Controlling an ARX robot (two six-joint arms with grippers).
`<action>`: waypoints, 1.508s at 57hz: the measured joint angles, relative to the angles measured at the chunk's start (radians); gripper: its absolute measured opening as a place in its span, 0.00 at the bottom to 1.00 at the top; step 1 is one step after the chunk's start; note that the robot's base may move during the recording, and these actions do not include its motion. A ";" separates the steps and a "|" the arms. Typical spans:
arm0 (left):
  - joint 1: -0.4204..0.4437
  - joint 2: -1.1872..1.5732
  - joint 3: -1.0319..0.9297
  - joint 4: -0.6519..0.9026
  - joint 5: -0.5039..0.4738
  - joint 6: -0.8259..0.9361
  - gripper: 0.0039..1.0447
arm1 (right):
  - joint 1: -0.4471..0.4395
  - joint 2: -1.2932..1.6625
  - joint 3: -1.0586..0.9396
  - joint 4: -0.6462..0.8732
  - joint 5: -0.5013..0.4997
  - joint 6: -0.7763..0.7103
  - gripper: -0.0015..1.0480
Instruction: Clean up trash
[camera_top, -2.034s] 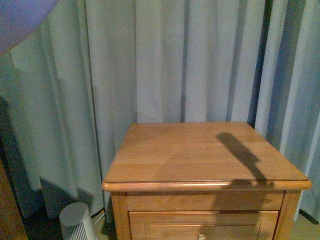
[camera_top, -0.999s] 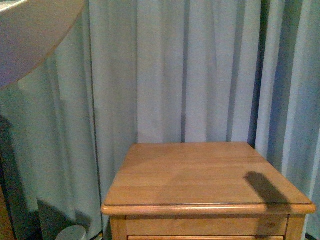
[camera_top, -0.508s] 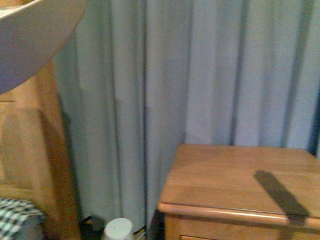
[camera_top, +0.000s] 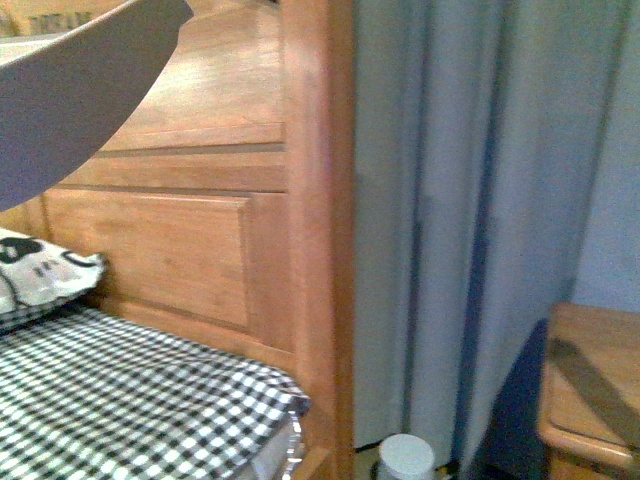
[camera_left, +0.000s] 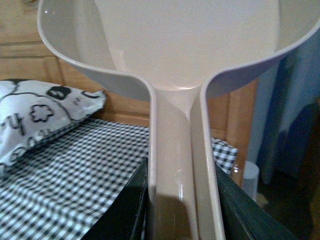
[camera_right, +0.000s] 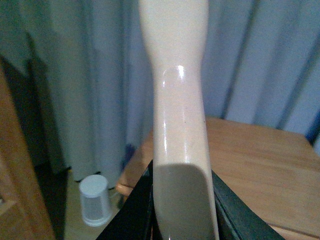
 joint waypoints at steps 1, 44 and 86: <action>0.000 0.000 0.000 0.000 0.000 0.000 0.27 | 0.001 0.000 0.000 0.000 -0.001 0.000 0.19; 0.000 0.001 -0.004 -0.001 0.000 0.000 0.27 | 0.000 0.001 -0.001 0.002 -0.001 0.003 0.19; -0.059 0.663 0.422 -0.203 0.035 0.244 0.27 | 0.000 0.001 -0.002 0.003 -0.001 0.004 0.19</action>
